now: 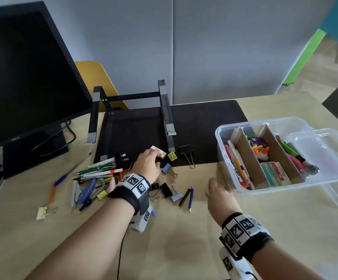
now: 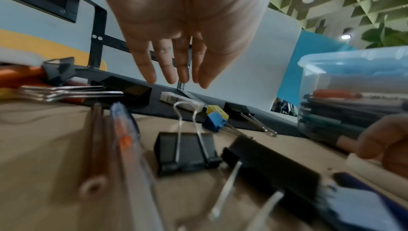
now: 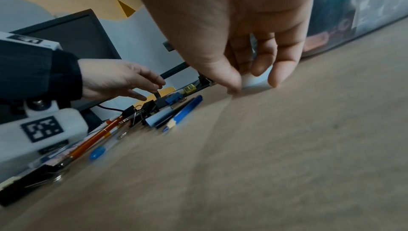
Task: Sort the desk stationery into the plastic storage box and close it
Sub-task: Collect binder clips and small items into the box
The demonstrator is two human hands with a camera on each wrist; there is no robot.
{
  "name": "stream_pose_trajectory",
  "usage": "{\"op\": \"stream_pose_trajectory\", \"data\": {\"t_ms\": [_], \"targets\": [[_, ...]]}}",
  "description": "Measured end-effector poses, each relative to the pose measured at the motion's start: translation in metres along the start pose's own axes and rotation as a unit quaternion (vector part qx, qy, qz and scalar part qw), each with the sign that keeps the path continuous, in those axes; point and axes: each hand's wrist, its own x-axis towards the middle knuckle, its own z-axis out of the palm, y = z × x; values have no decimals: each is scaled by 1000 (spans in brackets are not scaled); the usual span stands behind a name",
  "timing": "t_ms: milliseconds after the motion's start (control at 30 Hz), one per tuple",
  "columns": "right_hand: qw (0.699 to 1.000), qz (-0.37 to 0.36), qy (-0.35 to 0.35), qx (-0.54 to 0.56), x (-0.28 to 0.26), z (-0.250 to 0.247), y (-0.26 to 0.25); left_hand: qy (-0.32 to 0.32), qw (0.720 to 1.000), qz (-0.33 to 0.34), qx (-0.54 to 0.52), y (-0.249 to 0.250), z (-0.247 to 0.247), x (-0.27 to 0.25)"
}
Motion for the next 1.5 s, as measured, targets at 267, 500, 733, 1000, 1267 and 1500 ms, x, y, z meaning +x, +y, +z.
{"op": "stream_pose_trajectory", "data": {"t_ms": [267,500,733,1000,1267,1500], "targets": [[999,5,-20,40,3,-9,-5,-91,989,17,114,1,9,44],[995,-36,-22,94,-3,-33,-18,-75,985,-6,158,4,4,45],[976,-146,33,160,-21,-67,-24,-57,986,40,151,17,-12,26],[940,-232,145,202,-28,-114,3,-61,997,31,47,63,-25,-5],[946,-165,157,230,-18,-149,59,-52,997,26,-44,117,-42,-24],[973,-96,33,206,4,-149,116,2,990,32,-136,161,-49,-34]]}}
